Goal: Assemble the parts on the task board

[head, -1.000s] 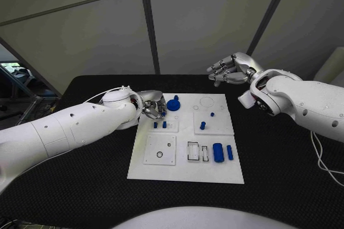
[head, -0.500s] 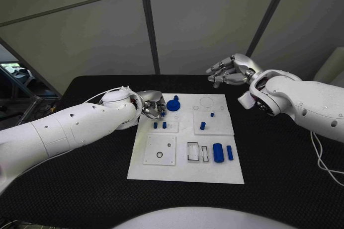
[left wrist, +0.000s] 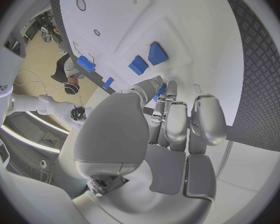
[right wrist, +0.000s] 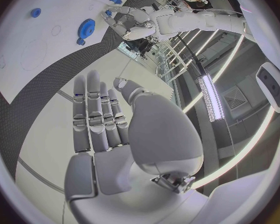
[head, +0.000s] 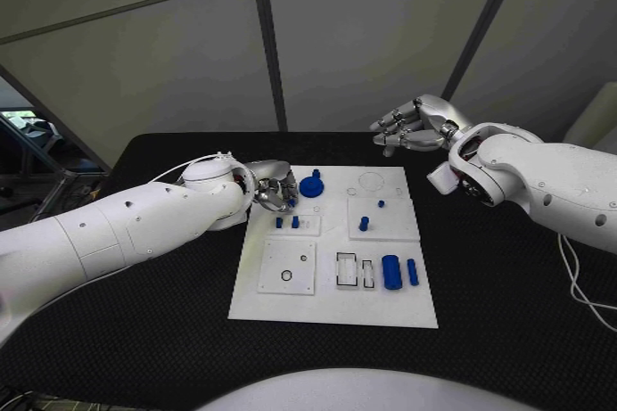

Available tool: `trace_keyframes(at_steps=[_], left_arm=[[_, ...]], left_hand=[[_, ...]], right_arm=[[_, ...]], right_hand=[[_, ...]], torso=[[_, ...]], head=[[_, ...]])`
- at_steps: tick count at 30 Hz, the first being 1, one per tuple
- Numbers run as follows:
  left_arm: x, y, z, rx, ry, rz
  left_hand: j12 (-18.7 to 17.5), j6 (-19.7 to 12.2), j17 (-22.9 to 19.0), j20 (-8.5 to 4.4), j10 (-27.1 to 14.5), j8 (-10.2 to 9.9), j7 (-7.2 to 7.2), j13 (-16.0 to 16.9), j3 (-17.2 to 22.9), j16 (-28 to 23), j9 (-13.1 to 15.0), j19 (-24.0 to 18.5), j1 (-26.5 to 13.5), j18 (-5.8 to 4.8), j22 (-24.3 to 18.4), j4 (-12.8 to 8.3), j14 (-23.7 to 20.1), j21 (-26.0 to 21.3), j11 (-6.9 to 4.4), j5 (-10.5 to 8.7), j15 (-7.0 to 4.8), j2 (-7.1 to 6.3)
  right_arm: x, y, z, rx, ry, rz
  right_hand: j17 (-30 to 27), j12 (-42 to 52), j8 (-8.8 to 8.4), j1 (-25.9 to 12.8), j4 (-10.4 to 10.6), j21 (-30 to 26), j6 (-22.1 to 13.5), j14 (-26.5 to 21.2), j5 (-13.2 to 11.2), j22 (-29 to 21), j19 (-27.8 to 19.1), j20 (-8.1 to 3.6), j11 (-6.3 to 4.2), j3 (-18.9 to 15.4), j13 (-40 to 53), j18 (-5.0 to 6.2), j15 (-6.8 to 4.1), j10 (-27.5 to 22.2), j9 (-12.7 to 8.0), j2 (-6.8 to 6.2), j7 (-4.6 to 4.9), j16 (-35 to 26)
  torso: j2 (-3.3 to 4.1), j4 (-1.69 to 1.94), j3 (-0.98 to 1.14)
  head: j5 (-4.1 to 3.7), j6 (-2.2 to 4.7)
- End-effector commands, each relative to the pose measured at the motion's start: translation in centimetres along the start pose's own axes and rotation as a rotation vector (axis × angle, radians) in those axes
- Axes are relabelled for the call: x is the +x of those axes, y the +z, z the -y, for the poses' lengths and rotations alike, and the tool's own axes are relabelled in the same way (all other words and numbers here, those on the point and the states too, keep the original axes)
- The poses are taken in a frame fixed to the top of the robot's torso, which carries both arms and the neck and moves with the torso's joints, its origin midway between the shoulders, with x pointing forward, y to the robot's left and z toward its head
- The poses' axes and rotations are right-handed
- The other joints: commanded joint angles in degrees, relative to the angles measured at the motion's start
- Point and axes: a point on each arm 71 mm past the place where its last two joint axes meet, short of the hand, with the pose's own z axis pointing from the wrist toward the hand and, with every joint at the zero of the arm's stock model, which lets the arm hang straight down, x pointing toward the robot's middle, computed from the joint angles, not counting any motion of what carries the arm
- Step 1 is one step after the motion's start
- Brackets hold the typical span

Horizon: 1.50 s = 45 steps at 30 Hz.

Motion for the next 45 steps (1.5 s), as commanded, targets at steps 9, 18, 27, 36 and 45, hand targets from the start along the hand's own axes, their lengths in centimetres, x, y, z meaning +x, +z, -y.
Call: trace_keyframes(at_steps=[9, 18, 27, 36, 45], left_arm=[[-0.08, -0.07, -0.01, 0.004, -0.003, -0.001], [-0.02, -0.03, 0.05, 0.002, -0.002, -0.006], [0.05, 0.01, 0.12, 0.004, -0.001, -0.016], [0.05, -0.04, 0.01, 0.001, -0.003, -0.017], [-0.01, -0.09, -0.15, -0.005, -0.007, -0.012]], left_hand=[[-1.1, -2.7, -0.3, -0.21, -0.4, -2.3, 0.25, -0.2, -0.2, 0.5, -1.2, 0.2, -1.2, -2.37, 0.2, -0.3, 1.2, -0.2, 0.27, -0.32, -0.10, -0.32], [-1.3, -3.4, -0.5, -0.19, -0.1, -3.1, 0.30, -0.2, -0.4, 0.6, -1.7, 0.2, -1.4, -2.39, 0.3, -0.2, 1.1, -0.1, 0.23, -0.33, -0.11, -0.51], [-1.4, -2.9, -0.5, -0.19, -0.1, -2.9, 0.30, -0.1, -0.3, 0.6, -1.7, 0.2, -1.5, -2.40, 0.3, -0.2, 1.1, -0.1, 0.25, -0.33, -0.11, -0.32], [-1.4, -3.1, -0.6, -0.20, 0.1, -3.1, 0.22, -0.1, -0.4, 0.7, -1.8, 0.4, -1.5, -2.52, 0.8, -0.3, 1.1, 0.4, 0.18, -0.35, -0.14, -0.48], [-1.7, -4.6, -0.8, -0.26, 0.4, -4.4, 0.01, 0.0, -0.9, 0.8, -2.6, 0.4, -1.9, -2.52, 0.9, -0.2, 1.1, 0.4, 0.06, -0.37, -0.23, -0.84]], right_arm=[[0.04, 0.10, -0.12, -0.003, 0.006, -0.010], [0.15, 0.17, -0.12, -0.001, 0.007, -0.015], [0.14, 0.16, -0.10, 0.000, 0.007, -0.016], [0.15, 0.19, -0.09, 0.000, 0.007, -0.018], [0.15, 0.24, -0.09, -0.001, 0.007, -0.014]], right_hand=[[-0.1, -0.3, -0.25, 0.0, 0.0, -0.1, 0.1, 0.5, 0.2, 0.1, 0.0, -0.05, 0.01, 0.4, -0.2, 0.56, 0.09, 0.3, 0.0, 0.11, 0.35, -0.3], [-0.1, -0.3, -0.25, 0.0, 0.0, -0.1, 0.1, 0.5, 0.2, 0.1, -0.1, -0.05, 0.00, 0.4, -0.2, 0.56, 0.09, 0.3, 0.0, 0.18, 0.35, -0.3], [-0.1, -0.4, -0.26, 0.0, -0.1, -0.1, 0.1, 0.6, 0.2, 0.1, -0.1, -0.06, 0.00, 0.5, -0.3, 0.57, 0.08, 0.3, 0.0, 0.20, 0.35, -0.3], [-0.1, -0.4, -0.26, 0.0, -0.1, -0.1, 0.1, 0.6, 0.2, 0.1, -0.1, -0.06, 0.00, 0.5, -0.3, 0.57, 0.08, 0.3, 0.0, 0.20, 0.35, -0.3], [-0.1, -0.4, -0.33, 0.1, -0.1, -0.1, 0.0, 0.5, 0.2, 0.1, -0.1, -0.06, 0.03, 0.5, -0.4, 0.55, 0.10, 0.3, -0.1, 0.13, 0.38, -0.4]], torso=[[-0.08, -0.05, -0.03], [-0.08, -0.04, 0.02], [-0.07, 0.01, 0.02], [-0.06, 0.02, -0.04], [-0.06, 0.00, -0.06]], head=[[0.16, 0.29], [0.27, 0.25], [0.62, 0.12], [0.70, 0.06], [1.03, 0.51]])
